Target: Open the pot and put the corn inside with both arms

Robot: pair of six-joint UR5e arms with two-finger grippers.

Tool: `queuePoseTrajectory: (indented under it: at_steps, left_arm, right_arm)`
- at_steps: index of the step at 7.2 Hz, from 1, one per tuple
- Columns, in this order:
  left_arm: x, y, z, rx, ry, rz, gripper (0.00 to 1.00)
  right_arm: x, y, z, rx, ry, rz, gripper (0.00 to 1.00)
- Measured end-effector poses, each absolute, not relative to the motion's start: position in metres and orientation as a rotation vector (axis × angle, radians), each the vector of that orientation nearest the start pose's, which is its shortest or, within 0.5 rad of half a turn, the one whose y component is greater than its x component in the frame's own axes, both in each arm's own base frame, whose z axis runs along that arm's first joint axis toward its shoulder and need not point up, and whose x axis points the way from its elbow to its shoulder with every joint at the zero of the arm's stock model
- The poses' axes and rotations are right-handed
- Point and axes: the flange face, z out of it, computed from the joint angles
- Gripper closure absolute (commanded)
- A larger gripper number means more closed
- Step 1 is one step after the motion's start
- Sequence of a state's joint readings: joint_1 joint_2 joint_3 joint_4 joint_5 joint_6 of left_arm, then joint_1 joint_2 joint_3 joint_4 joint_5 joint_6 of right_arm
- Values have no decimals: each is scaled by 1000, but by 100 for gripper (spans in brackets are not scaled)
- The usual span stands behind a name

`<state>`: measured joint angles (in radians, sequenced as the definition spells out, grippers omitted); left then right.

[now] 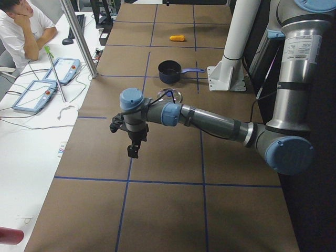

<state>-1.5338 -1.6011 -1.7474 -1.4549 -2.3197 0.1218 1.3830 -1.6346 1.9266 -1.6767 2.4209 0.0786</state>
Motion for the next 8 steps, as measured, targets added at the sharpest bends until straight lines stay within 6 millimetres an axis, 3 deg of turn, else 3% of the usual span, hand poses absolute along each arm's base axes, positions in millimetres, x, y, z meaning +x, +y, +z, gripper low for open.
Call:
queuePoseTrajectory:
  at_steps: [1,3,6,7,8]
  left_arm:
    - [-78,-483,598,83,780,111,0]
    - [-91,-449,638,52,804,62,0]
    - [-92,-442,650,57,807,62,0]
    - [-92,-442,650,58,807,62,0]
    - [-92,-442,650,59,807,62,0]
  right_arm:
    - [-59,-455,501,37,-836,-152,0]
    - [-116,-429,501,65,-805,-73,0]
    - [-228,-383,508,106,-792,44,3]
    - [-257,-373,509,108,-780,50,4]
    - [-275,-368,517,103,-766,44,12]
